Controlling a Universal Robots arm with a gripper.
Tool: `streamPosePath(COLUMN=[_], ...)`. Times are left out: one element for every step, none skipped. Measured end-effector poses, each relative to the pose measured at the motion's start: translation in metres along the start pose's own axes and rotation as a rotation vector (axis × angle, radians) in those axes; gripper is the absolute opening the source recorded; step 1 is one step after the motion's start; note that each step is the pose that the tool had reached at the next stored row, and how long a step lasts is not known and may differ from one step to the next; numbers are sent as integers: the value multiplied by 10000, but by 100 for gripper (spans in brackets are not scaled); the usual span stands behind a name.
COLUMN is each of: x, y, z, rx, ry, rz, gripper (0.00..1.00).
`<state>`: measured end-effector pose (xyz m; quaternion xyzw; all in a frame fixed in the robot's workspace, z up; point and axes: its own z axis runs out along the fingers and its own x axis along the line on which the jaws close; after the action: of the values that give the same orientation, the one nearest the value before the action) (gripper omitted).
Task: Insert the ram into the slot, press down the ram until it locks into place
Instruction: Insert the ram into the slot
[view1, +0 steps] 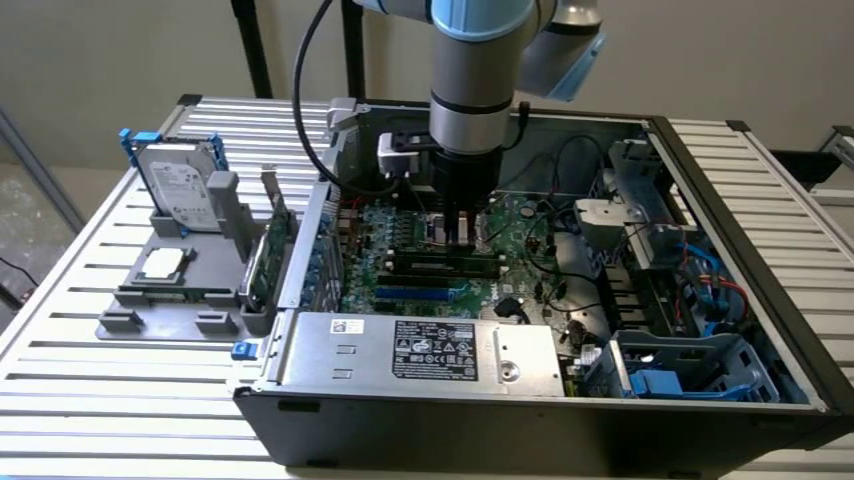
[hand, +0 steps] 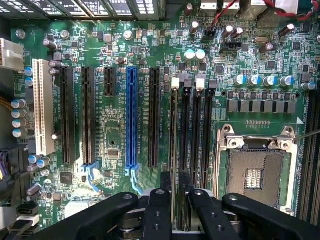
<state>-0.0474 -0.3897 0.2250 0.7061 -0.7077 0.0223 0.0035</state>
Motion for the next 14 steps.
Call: streamPosePath(x=[1, 2, 4, 6, 9, 13, 17, 22, 26, 30, 34, 37, 38, 38], y=[0, -1, -1, -2, -3, -3, -3, -2, 1, 7, 16, 26, 35, 39], z=[-6, -19, -41, -63, -85, -105, -125, -141, -157, -171, -179, -184, -187, -188], rx=[-1, -3, -11, -20, -29, -39, -47, -52, -55, -56, -57, -58, -66, -79], ry=[-9, -21, -35, -48, -58, -64, -70, -73, -76, -76, -77, -78, -76, -78], rz=[0, 0, 0, 0, 0, -1, -1, 0, 0, 0, 0, -2, -1, -2], gripper=[22, 22, 22, 22, 22, 22, 22, 22, 22, 22, 22, 20, 20, 13])
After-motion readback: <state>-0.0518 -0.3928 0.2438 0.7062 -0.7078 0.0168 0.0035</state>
